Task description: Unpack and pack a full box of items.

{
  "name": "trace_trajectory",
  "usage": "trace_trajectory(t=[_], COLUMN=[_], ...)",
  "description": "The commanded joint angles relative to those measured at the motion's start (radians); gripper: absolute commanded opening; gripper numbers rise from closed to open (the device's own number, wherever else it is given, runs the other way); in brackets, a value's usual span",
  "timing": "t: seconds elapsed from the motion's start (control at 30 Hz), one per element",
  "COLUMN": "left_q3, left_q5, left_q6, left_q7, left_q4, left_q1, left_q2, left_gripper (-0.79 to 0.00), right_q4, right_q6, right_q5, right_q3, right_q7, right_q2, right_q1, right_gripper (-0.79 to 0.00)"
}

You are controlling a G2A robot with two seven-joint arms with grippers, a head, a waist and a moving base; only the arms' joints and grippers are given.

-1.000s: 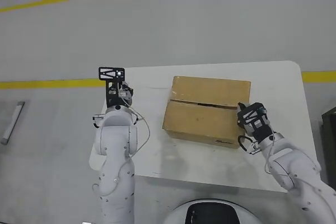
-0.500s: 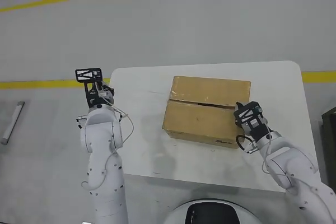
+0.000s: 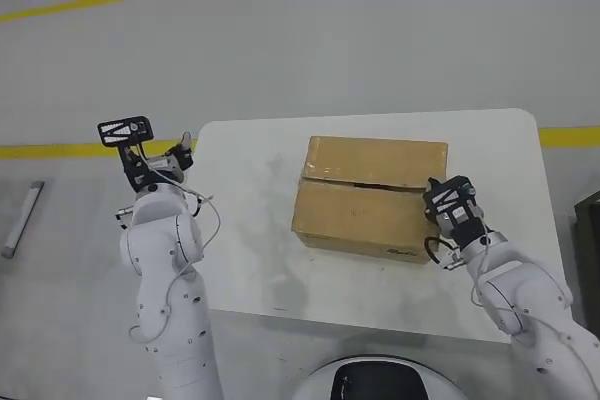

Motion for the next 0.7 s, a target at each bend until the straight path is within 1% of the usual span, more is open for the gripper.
trace_trajectory(t=[0.0,0.07,0.17,0.23,0.33,0.43,0.57,0.67], left_q3=[0.019,0.044,0.105,0.165,0.288,0.403,0.552,0.627], left_q5=[-0.004,-0.005,-0.030,-0.065,-0.106,-0.164,-0.178,-0.178], left_q6=[-0.022,-0.051,-0.094,-0.113,-0.191,-0.220,-0.261,-0.275], left_q7=[0.001,-0.005,-0.011,-0.011,0.006,0.013,0.007,0.003], left_q4=[-0.015,-0.032,-0.056,-0.065,-0.056,-0.018,0.078,0.142], left_q1=[0.005,0.010,0.017,0.020,0.013,-0.006,-0.050,-0.083], left_q2=[0.001,0.001,-0.001,-0.006,-0.014,-0.027,-0.044,-0.056], left_gripper=[0.000,0.000,0.000,0.000,0.000,0.000,0.000,0.000], right_q4=[-0.012,-0.027,-0.046,-0.057,-0.065,-0.060,-0.042,-0.033], right_q6=[0.013,0.028,0.048,0.055,0.064,0.064,0.072,0.066], right_q5=[0.017,0.040,0.070,0.089,0.099,0.109,0.139,0.155], right_q3=[0.018,0.048,0.108,0.150,0.213,0.261,0.311,0.329], right_q7=[-0.004,-0.009,-0.012,-0.015,-0.022,-0.031,-0.042,-0.053], right_q2=[0.000,0.000,0.002,0.004,0.008,0.010,0.011,0.011], right_q1=[-0.005,-0.014,-0.031,-0.044,-0.067,-0.094,-0.121,-0.136], right_gripper=[-0.785,-0.785,-0.785,-0.785,-0.785,-0.785,-0.785,-0.785])
